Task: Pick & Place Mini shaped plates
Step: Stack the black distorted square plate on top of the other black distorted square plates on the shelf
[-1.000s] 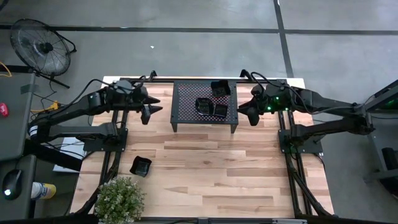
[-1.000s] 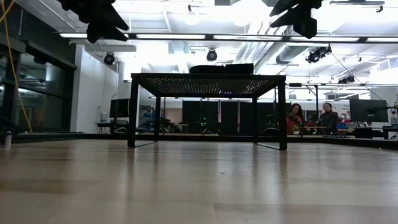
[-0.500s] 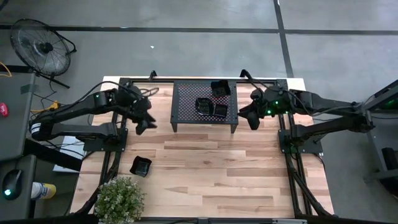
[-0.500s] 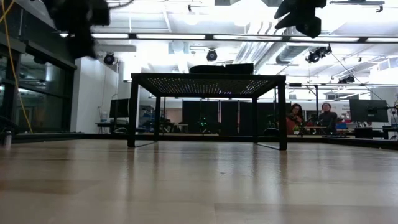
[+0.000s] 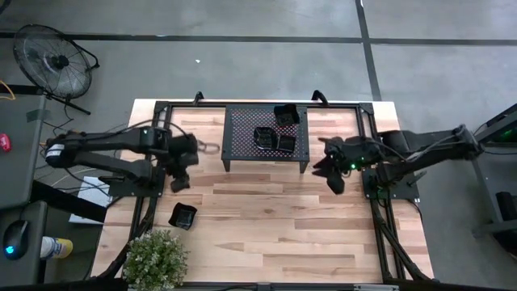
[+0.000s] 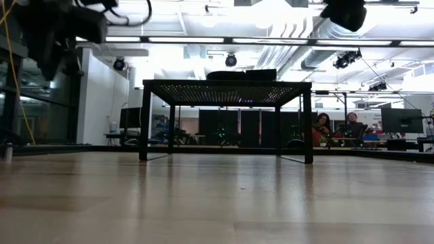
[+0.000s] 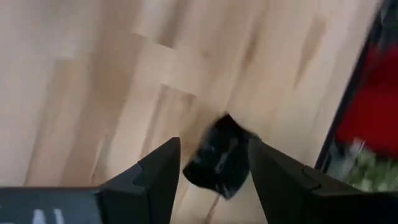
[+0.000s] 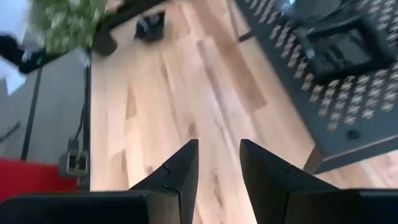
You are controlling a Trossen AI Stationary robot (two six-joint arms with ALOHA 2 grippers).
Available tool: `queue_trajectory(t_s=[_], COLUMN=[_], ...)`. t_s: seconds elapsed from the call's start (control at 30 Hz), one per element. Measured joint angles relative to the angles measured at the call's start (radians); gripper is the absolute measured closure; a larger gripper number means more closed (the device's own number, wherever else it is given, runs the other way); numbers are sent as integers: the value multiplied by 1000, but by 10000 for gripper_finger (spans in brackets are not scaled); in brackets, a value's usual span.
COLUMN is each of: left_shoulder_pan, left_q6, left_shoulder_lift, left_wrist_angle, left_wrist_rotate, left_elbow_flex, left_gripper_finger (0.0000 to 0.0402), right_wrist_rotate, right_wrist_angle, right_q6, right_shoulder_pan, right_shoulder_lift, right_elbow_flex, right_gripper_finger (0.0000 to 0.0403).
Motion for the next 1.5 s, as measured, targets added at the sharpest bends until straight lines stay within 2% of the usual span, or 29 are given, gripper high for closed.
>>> queue_trajectory(t_s=[0.13,0.27,0.43,0.5,0.67,0.83,0.97,1.23,1.5], left_shoulder_pan=[-157,-275,-357,-374,-381,-437,-494,-610,-683], left_q6=[29,-38,-176,-256,-599,-919,-1034,-1300,-1423], left_shoulder_lift=[30,82,181,226,331,389,414,428,448], left_wrist_angle=[-1,27,83,105,115,180,246,230,252], left_wrist_rotate=[-55,-118,-167,-167,-164,-172,-214,-239,-272], left_elbow_flex=[0,0,0,0,0,0,2,2,2], left_gripper_finger=[215,215,215,215,215,215,215,215,215], right_wrist_rotate=[11,54,115,120,140,140,140,142,161], right_wrist_angle=[-19,-17,-17,-17,-17,-17,-16,-16,-16], right_q6=[2,3,1,1,4,4,8,21,22], right_shoulder_pan=[76,140,199,214,242,259,274,292,292], right_shoulder_lift=[0,0,0,0,0,0,0,0,0], right_elbow_flex=[0,0,0,0,0,0,0,0,0], right_gripper_finger=[290,290,290,290,290,290,290,290,290])
